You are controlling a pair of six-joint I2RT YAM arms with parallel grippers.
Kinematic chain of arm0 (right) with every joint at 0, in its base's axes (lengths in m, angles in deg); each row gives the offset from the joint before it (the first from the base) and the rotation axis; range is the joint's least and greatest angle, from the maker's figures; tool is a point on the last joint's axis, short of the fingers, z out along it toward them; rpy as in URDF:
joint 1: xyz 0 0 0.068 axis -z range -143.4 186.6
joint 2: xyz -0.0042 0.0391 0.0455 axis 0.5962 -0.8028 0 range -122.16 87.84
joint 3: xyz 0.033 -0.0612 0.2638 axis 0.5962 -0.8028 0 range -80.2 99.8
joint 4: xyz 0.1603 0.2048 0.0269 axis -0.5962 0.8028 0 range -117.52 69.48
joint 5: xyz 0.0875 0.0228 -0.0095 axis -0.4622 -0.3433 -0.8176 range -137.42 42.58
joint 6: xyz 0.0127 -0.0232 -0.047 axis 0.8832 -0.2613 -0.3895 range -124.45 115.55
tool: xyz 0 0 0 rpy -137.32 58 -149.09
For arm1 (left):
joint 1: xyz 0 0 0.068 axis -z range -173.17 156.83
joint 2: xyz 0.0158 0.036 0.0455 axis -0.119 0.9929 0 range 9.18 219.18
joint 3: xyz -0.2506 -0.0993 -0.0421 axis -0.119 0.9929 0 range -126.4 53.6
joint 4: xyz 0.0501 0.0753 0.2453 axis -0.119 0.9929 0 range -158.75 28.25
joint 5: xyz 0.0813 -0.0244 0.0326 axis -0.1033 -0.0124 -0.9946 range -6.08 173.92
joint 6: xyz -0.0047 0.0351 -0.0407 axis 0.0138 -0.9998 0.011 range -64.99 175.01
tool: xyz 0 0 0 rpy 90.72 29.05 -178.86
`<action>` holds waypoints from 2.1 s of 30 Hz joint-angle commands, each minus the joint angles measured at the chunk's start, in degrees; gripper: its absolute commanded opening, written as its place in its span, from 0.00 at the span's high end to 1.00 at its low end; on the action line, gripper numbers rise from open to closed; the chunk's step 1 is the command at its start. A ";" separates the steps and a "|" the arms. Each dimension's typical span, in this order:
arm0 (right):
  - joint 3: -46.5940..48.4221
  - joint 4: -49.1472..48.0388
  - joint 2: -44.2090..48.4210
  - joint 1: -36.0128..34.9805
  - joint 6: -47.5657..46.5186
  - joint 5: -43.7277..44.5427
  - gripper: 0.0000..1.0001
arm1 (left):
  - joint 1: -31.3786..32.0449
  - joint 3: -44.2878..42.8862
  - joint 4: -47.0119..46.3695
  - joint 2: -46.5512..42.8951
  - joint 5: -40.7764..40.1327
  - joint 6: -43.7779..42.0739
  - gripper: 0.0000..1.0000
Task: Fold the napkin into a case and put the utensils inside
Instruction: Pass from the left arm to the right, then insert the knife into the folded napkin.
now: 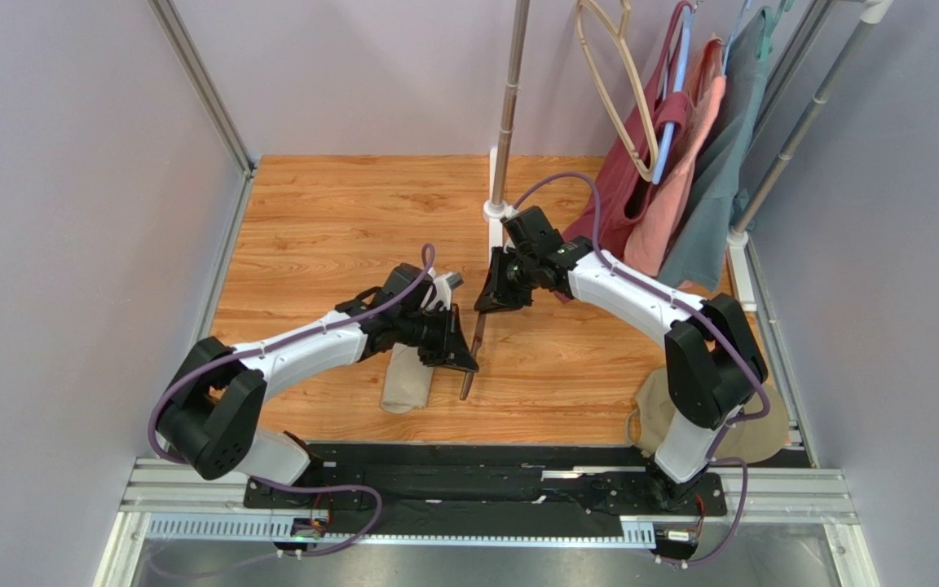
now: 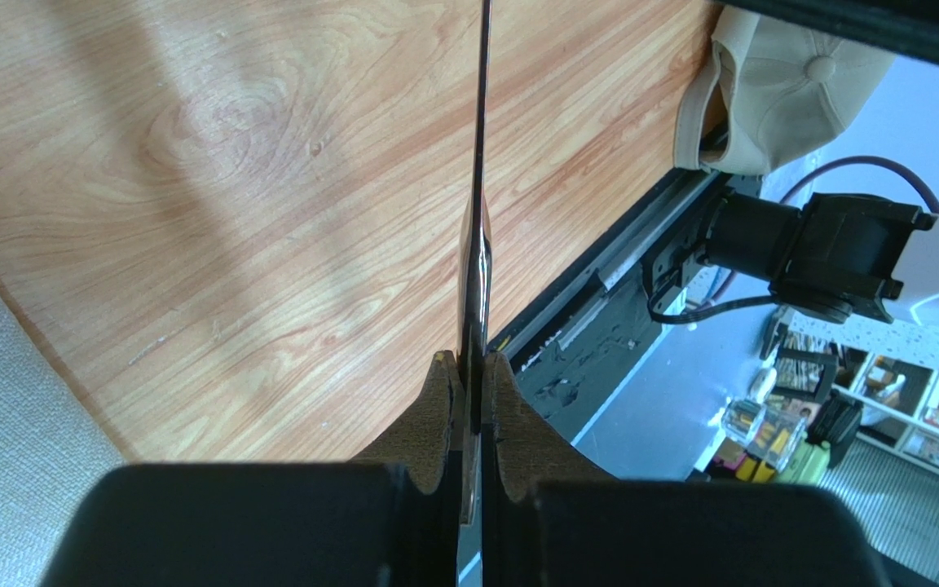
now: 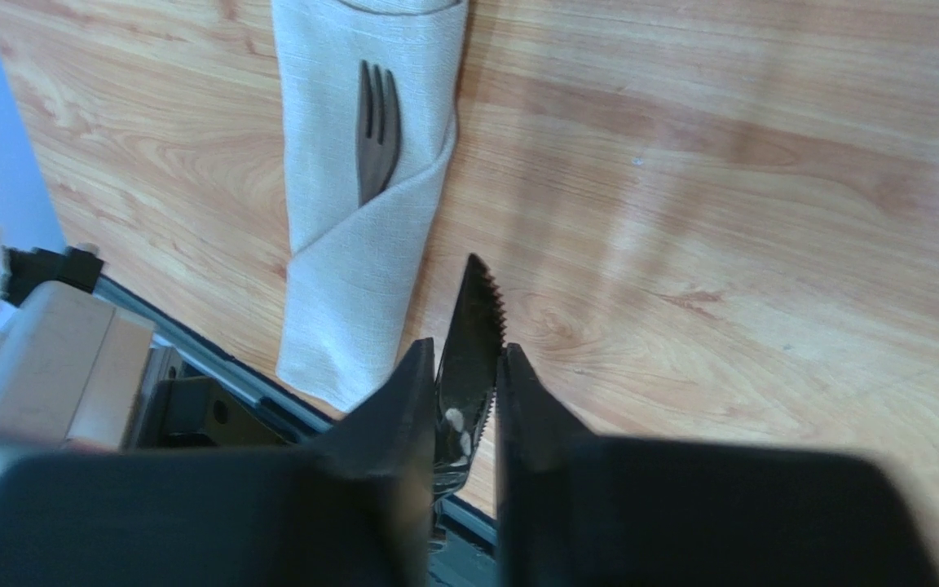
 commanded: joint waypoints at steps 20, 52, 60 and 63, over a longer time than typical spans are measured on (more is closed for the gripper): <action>50.25 15.78 -27.27 -5.01 2.79 22.62 1.00 | -5.54 14.66 16.67 -24.38 -31.47 14.47 1.00; 61.69 19.56 -37.21 -11.43 -1.26 25.27 1.00 | -5.55 22.31 11.14 -25.62 -30.67 16.32 1.00; 57.66 21.23 -35.81 -12.66 1.55 23.60 1.00 | -5.55 23.11 9.63 -24.03 -30.94 16.14 1.00; 55.64 21.75 -34.93 -13.01 2.25 23.07 1.00 | -5.55 23.19 9.90 -24.64 -31.03 16.32 1.00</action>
